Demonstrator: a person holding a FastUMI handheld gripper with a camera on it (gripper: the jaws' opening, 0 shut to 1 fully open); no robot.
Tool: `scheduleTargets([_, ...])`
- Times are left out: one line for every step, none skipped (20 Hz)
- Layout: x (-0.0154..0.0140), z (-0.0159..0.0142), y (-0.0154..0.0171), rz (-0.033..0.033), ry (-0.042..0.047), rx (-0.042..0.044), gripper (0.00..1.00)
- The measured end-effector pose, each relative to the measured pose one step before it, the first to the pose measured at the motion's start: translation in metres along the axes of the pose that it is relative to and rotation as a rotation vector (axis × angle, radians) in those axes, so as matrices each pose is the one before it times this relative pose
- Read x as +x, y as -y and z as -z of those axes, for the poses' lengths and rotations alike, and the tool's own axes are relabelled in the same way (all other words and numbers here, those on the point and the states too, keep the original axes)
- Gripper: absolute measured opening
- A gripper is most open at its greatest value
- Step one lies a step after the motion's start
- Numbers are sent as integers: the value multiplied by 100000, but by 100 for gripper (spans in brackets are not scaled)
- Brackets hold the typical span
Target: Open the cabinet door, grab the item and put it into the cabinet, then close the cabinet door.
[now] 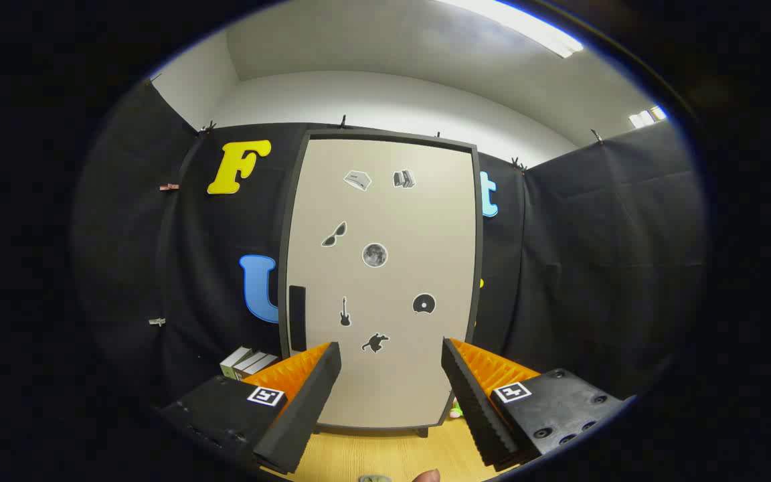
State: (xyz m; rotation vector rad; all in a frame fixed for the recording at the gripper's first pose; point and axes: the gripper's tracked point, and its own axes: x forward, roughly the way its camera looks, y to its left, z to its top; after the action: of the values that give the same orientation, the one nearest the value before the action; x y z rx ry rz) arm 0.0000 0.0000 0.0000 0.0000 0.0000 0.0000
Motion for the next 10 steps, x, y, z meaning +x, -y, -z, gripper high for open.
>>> scheduleTargets([-22,-81,21,159,222,195,97])
scheduleTargets([-68,-18,23,184,91,-85,97])
scheduleTargets([-52,29,44,216,-82,-216,97])
scheduleTargets([-24,-15,1,245,9,-241,97])
scheduleTargets([-57,-13,104,288,134,-226,97])
scheduleTargets([-2,-73,72,246,138,-196,97])
scheduleTargets([36,-75,-63,-155,155,-189,97])
scheduleTargets([-2,-50,-16,-24,34,-37,97])
scheduleTargets([59,-49,78,27,15,30,97])
scheduleTargets([-88,-8,41,48,-11,108,97])
